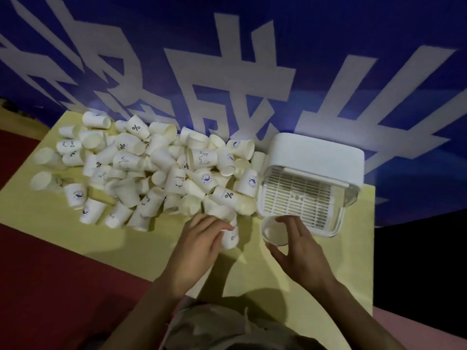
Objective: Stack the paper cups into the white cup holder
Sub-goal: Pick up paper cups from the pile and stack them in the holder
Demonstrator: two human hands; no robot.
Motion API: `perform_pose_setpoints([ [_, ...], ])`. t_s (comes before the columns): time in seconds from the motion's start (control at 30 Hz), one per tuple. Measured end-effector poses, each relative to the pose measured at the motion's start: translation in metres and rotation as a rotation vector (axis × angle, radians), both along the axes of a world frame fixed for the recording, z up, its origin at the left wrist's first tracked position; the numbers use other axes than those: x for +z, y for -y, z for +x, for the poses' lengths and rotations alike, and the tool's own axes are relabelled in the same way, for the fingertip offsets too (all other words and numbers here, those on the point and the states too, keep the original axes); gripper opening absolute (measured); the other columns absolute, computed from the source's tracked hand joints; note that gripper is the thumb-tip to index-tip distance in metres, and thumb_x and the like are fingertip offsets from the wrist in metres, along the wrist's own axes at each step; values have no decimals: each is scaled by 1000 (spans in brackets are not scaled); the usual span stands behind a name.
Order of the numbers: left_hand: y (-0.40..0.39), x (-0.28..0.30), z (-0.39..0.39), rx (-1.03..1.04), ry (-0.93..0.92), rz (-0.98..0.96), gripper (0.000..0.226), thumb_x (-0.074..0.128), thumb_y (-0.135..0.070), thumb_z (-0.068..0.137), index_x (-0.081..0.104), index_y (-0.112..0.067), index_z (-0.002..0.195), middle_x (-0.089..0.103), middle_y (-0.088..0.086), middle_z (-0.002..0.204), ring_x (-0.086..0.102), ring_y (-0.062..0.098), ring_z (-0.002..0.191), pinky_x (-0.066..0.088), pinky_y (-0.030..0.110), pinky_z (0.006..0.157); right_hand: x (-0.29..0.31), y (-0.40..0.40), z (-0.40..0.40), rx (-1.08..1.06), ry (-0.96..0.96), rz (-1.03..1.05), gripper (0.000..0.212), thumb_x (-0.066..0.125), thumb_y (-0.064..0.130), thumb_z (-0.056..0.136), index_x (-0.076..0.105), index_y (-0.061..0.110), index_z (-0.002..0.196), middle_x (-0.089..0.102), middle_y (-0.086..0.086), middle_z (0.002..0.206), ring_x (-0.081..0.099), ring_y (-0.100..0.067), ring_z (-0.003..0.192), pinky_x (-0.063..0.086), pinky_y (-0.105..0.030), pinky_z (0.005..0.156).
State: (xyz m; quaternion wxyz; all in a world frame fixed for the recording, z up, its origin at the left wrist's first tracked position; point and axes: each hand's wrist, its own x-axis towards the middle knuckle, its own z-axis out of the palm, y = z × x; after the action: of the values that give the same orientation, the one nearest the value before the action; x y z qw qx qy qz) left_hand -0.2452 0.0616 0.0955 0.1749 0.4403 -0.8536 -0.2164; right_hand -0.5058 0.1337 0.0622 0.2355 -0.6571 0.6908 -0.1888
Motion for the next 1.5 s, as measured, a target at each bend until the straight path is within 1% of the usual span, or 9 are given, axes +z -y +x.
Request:
perform_pose_setpoints([
  [0.1,11,1,-50,-113,25,-32,26,69,-9,92,69,-26,111,66,-18,109,52,13,105,48,34,89,3,-7,-35,-76,41,-17,73,73,43,89,32,29,149,46,8,139,53,-15,119,57,-31,78],
  [0.2,26,-9,-90,-213,59,-41,29,71,-5,88,70,-25,109,66,-17,106,53,14,102,49,33,86,4,-17,-61,-133,85,-14,83,75,39,89,24,35,156,42,7,142,52,-12,115,57,-28,83],
  [0.33,46,-32,-125,-257,112,-33,40,73,5,78,73,-23,106,70,-15,104,54,14,101,53,29,75,-5,-33,-81,-197,135,-18,77,78,29,87,35,35,151,40,6,137,56,-16,113,53,-25,89],
  [0.53,69,-74,-149,-275,251,26,55,70,15,72,75,-21,113,73,-9,111,57,17,102,58,38,74,-15,-54,-90,-287,244,-58,73,79,17,83,41,27,144,39,9,136,51,-10,120,45,-27,104],
  [0.73,81,-110,-163,-300,456,106,61,55,14,83,62,-17,136,64,-1,135,49,22,116,50,36,95,-30,-57,-94,-312,256,-38,72,78,18,82,42,25,144,42,6,137,53,-15,122,47,-26,100],
  [0.87,75,-122,-163,-308,526,172,54,52,7,88,59,-15,137,61,1,136,46,25,120,43,34,103,-33,-48,-100,-306,238,7,70,78,24,83,42,26,143,42,6,138,55,-16,118,53,-29,92],
  [1.07,62,-119,-140,-307,448,200,43,55,-11,93,63,-21,134,55,0,142,43,25,126,42,42,107,-34,-16,-101,-211,154,35,67,76,34,86,40,28,142,42,7,136,53,-18,118,59,-37,80],
  [1.37,25,-96,-90,-260,357,112,45,60,-14,89,60,-24,132,47,-3,143,41,21,131,44,39,107,-33,61,-68,84,10,29,73,70,22,89,31,29,151,35,-4,145,45,-29,128,59,-46,79],
  [1.5,13,-89,-64,-146,335,134,46,58,-18,90,58,-26,135,51,-1,141,44,22,130,43,40,105,-47,83,-52,137,-37,37,70,71,18,88,37,23,149,37,-7,144,48,-33,126,60,-47,75],
])
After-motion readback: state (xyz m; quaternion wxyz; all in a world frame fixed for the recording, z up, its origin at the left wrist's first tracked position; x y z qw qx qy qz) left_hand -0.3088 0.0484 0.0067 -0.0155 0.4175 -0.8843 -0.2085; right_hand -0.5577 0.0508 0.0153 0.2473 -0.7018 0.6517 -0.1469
